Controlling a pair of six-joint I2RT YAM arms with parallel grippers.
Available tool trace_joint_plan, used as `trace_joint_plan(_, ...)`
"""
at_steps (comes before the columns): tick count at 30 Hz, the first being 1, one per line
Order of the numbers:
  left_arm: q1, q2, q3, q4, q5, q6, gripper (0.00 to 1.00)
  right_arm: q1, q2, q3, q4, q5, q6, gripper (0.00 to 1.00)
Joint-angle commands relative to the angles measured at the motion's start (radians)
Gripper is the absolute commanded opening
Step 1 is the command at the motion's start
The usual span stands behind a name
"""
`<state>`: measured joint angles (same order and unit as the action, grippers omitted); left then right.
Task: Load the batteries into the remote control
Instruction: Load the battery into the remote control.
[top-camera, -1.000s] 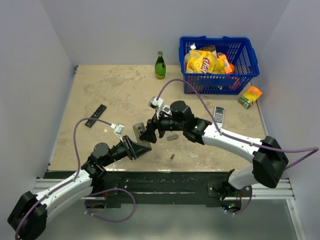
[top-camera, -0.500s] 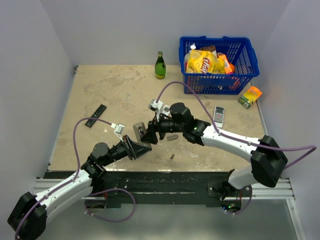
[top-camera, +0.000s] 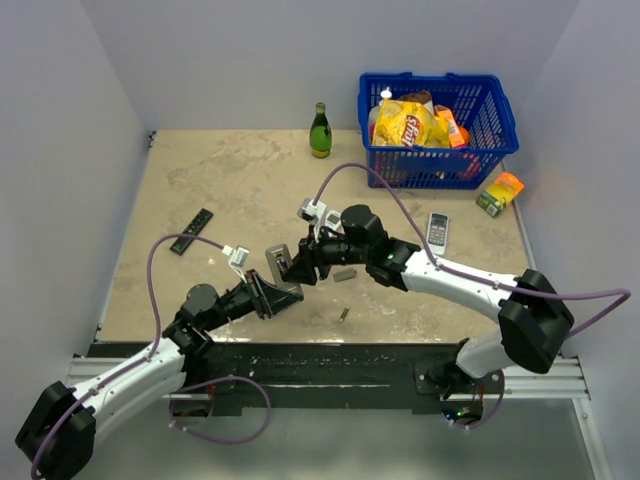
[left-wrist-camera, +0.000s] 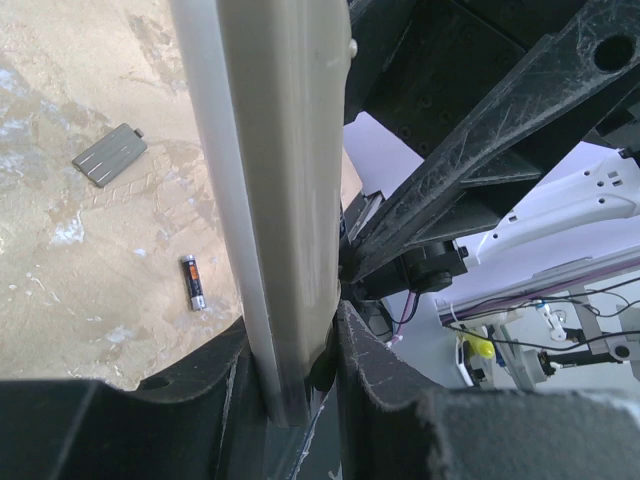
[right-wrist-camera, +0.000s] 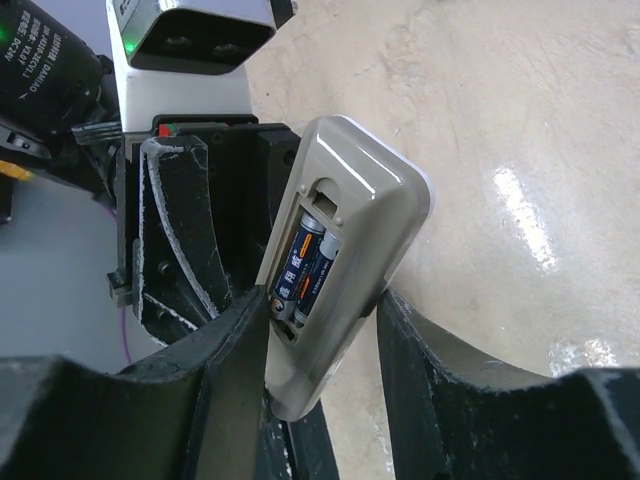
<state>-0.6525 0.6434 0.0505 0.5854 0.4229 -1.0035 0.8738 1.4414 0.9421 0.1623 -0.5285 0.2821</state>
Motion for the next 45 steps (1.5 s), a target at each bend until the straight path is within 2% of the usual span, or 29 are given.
trace_joint_plan(1, -0.015, 0.007, 0.057, 0.126, 0.085, 0.006, 0.0, 0.004, 0.036, 0.012, 0.103, -0.013, 0.02, 0.36)
trace_joint_plan(6, -0.021, 0.004, 0.049, 0.143, 0.076, 0.005, 0.0, 0.008, 0.047, 0.021, 0.177, -0.015, 0.08, 0.38)
trace_joint_plan(16, -0.026, 0.003, 0.051, 0.143, 0.086, 0.014, 0.0, 0.03, 0.053, 0.023, 0.178, 0.033, 0.085, 0.4)
trace_joint_plan(24, -0.026, -0.051, 0.091, -0.07, 0.042, 0.128, 0.0, 0.028, -0.007, 0.02, 0.177, 0.101, 0.103, 0.41)
trace_joint_plan(27, -0.026, -0.071, 0.095, -0.127, 0.025, 0.146, 0.0, 0.028, -0.033, 0.021, 0.168, 0.111, 0.106, 0.47)
trace_joint_plan(31, -0.024, -0.085, 0.13, -0.272, -0.042, 0.206, 0.0, 0.028, -0.091, 0.014, 0.126, 0.168, 0.111, 0.61)
trace_joint_plan(35, -0.024, -0.088, 0.167, -0.355, -0.073, 0.249, 0.0, 0.028, -0.157, 0.014, 0.056, 0.214, 0.092, 0.66)
trace_joint_plan(40, -0.024, -0.11, 0.241, -0.505, -0.162, 0.318, 0.0, 0.018, -0.242, 0.007, -0.119, 0.459, 0.088, 0.68)
trace_joint_plan(45, -0.025, -0.114, 0.317, -0.631, -0.217, 0.373, 0.0, -0.002, -0.243, 0.01, -0.26, 0.577, 0.069, 0.69)
